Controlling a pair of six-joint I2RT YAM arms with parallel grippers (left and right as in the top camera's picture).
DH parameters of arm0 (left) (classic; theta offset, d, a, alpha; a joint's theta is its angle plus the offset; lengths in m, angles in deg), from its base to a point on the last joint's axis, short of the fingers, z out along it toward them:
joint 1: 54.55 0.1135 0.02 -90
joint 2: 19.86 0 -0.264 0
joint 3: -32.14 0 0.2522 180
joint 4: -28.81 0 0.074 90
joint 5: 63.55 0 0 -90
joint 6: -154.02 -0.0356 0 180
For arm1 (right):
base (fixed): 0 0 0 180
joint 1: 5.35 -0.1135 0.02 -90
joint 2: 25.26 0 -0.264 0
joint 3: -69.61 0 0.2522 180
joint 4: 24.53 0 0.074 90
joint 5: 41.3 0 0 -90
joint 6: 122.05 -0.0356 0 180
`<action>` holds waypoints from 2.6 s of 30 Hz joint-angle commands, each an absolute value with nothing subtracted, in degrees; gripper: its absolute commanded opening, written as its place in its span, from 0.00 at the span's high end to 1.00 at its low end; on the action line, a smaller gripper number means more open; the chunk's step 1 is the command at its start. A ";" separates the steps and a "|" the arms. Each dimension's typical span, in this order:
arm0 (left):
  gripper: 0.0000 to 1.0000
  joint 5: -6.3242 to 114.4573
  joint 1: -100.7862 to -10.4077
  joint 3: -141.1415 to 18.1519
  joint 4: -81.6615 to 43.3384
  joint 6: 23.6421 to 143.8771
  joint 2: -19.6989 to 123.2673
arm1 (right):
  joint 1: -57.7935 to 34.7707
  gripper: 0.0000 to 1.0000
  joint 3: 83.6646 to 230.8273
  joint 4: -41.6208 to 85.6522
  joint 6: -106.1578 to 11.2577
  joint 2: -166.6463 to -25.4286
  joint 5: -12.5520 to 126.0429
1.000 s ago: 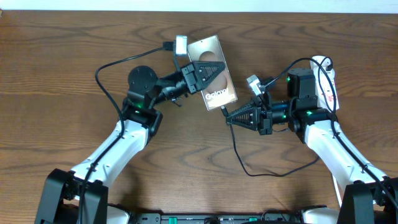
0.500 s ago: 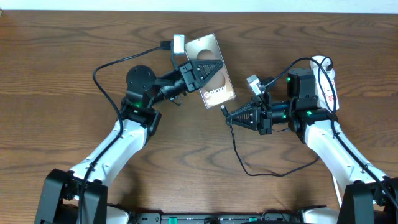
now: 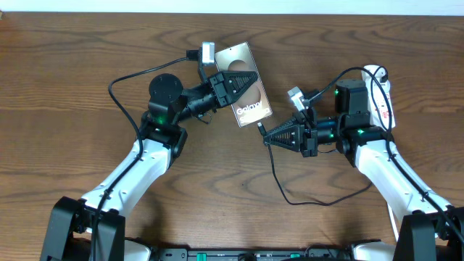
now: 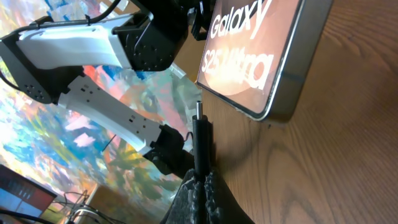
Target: Plug charger to phone and switch on socket
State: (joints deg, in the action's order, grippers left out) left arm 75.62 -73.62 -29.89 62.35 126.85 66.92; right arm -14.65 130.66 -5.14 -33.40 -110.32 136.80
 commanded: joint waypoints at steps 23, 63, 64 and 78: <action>0.93 74.87 -73.64 -30.81 62.05 133.12 65.54 | -15.19 0.99 131.16 -6.78 -35.28 -109.91 138.15; 0.92 74.33 -73.64 -30.81 63.82 133.15 65.54 | -15.19 0.99 131.14 -13.86 -50.97 -109.91 133.96; 0.92 74.04 -73.64 -30.81 63.82 133.15 65.54 | -15.22 0.99 131.14 -13.58 -50.93 -109.91 133.93; 0.92 71.60 -73.64 -30.81 63.80 133.36 65.54 | -15.22 0.99 131.07 -12.70 -50.90 -109.91 134.37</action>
